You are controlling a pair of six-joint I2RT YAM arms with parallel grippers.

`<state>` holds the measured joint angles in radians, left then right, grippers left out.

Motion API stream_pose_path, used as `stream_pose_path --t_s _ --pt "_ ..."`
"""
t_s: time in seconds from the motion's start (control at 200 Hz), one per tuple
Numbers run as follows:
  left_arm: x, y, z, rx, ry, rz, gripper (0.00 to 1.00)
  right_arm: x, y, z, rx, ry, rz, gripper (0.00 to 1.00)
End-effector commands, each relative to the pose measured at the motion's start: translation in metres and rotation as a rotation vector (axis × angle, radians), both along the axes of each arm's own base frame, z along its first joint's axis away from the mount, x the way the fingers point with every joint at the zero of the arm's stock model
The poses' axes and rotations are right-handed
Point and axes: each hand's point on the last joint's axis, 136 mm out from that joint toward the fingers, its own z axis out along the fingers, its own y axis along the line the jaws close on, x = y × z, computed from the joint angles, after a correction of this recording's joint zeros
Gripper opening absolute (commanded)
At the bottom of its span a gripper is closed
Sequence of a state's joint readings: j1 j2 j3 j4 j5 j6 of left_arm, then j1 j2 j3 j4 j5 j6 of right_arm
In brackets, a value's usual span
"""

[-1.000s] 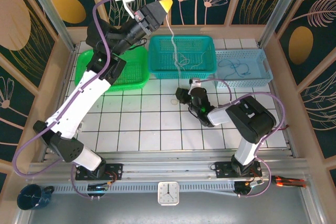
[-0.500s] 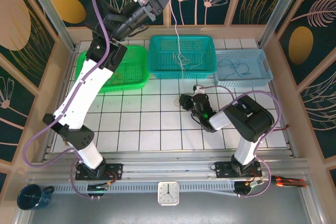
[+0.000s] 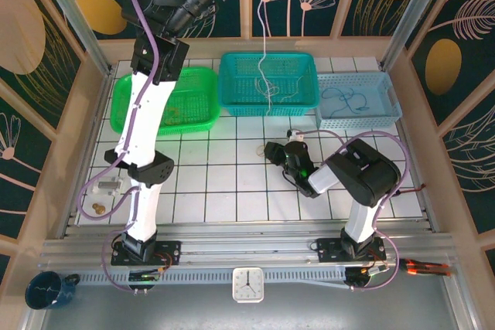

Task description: Untangle the cables

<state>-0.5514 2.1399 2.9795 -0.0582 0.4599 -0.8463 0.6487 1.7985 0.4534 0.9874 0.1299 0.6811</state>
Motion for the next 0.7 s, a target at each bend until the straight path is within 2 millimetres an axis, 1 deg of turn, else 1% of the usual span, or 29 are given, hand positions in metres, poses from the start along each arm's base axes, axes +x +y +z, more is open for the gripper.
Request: stream_pose_path --t_s 0.0,0.165,0.26,0.33,0.43,0.435,0.495,0.55,0.56,0.696 --pt "0.009 0.000 -0.006 -0.003 0.050 -0.009 0.00 -0.002 -0.007 -0.005 0.010 0.009 -0.027 0.50" --pt "0.014 0.003 -0.008 0.016 0.042 0.041 0.00 -0.005 -0.011 -0.006 -0.007 0.020 -0.036 0.61" --pt "0.015 0.009 -0.006 0.014 0.031 0.067 0.00 -0.007 -0.017 -0.007 -0.020 0.031 -0.052 0.65" --pt "0.017 0.011 -0.006 0.015 0.030 0.072 0.00 -0.010 -0.016 0.000 -0.004 0.018 -0.035 0.67" --pt "0.020 0.009 -0.010 0.027 0.038 0.068 0.00 -0.014 -0.010 0.023 0.022 -0.029 0.028 0.69" --pt "0.020 0.009 -0.011 0.029 0.039 0.068 0.00 -0.014 -0.010 0.028 0.026 -0.038 0.029 0.69" --pt "0.023 0.007 -0.014 0.042 0.045 0.071 0.00 -0.016 -0.005 0.045 0.027 -0.070 0.068 0.71" --pt "0.025 0.006 -0.017 0.055 0.048 0.077 0.00 -0.017 -0.002 0.067 0.027 -0.114 0.096 0.71" --pt "0.025 0.006 -0.018 0.056 0.048 0.079 0.00 -0.017 -0.001 0.069 0.023 -0.117 0.102 0.71" --pt "0.028 0.003 -0.023 0.077 0.054 0.082 0.00 -0.016 0.000 0.113 -0.008 -0.203 0.133 0.73"
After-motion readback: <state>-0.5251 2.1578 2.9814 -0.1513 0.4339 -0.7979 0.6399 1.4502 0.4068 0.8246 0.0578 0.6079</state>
